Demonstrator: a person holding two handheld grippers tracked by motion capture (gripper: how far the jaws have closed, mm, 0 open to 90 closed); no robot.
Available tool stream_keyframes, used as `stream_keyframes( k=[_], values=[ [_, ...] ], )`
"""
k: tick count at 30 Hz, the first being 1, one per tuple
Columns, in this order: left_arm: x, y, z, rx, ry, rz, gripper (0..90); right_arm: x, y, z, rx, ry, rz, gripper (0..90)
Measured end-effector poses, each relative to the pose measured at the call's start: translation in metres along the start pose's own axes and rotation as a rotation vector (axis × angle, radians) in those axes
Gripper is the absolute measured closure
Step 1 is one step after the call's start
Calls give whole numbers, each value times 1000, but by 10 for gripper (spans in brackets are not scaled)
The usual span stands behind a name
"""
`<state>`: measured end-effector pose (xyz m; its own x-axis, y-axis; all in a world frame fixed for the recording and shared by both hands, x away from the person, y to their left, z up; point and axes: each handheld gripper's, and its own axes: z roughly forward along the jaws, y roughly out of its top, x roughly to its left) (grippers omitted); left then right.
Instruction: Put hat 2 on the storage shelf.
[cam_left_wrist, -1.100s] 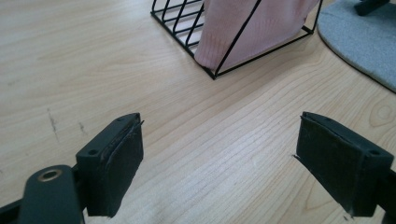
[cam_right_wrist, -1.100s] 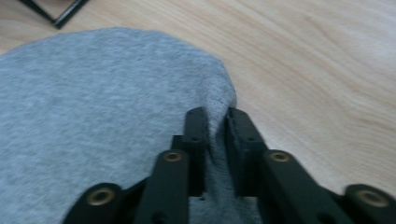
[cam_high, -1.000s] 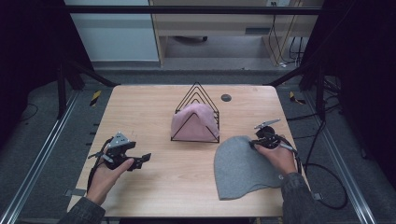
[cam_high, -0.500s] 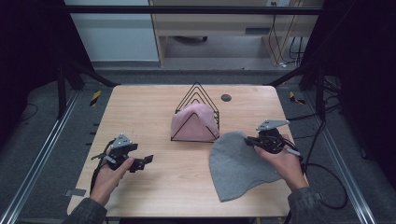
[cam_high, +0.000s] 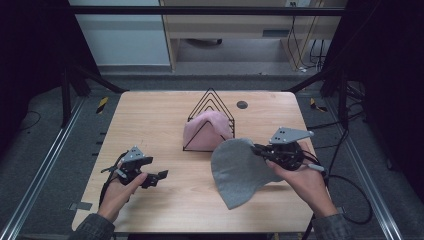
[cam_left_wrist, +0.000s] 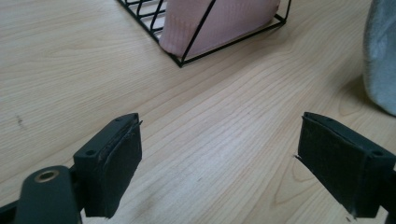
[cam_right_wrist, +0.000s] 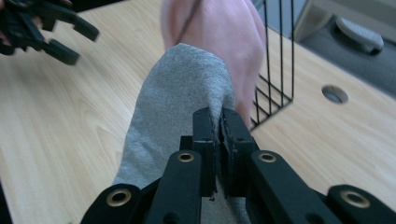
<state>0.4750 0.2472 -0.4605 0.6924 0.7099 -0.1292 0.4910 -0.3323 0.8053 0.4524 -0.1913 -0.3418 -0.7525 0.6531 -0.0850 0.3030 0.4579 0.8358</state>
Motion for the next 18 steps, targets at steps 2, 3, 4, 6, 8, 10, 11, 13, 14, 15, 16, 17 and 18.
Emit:
stream_keyframes(
  k=[2, 3, 4, 6, 8, 10, 11, 13, 14, 15, 16, 17, 18],
  values=[
    [-2, 1, 0, 2, -11, 9, 131, 5, 7, -1, -14, 11, -13, 859],
    [-3, 1, 1, -1, -14, 11, 131, 10, 13, -1, -23, 17, -26, 859],
    [-4, 1, 0, 0, -18, 18, 131, 12, 17, -2, -26, 19, -36, 859],
    [-6, 2, 1, -6, -31, 26, 130, 19, 26, -1, -40, 32, -53, 859],
    [-7, 2, 0, -6, -38, 32, 130, 23, 33, 0, -44, 36, -68, 859],
    [-8, 2, 0, -11, -46, 36, 130, 26, 40, 3, -48, 45, -77, 859],
    [-9, 3, -1, -13, -53, 37, 130, 27, 42, 4, -48, 47, -80, 859],
    [-10, 3, -1, -23, -61, 39, 130, 30, 47, 8, -54, 56, -84, 859],
    [-11, 4, -1, -24, -64, 41, 130, 32, 50, 9, -55, 60, -86, 859],
    [-12, 4, -1, -25, -71, 40, 130, 33, 52, 10, -55, 63, -89, 859],
    [-12, 4, 0, -25, -74, 44, 130, 35, 55, 12, -58, 71, -94, 859],
    [-13, 4, 0, -25, -74, 47, 130, 37, 58, 13, -59, 77, -97, 859],
    [-14, 4, 0, -25, -77, 48, 130, 38, 61, 14, -59, 81, -101, 859]
  ],
)
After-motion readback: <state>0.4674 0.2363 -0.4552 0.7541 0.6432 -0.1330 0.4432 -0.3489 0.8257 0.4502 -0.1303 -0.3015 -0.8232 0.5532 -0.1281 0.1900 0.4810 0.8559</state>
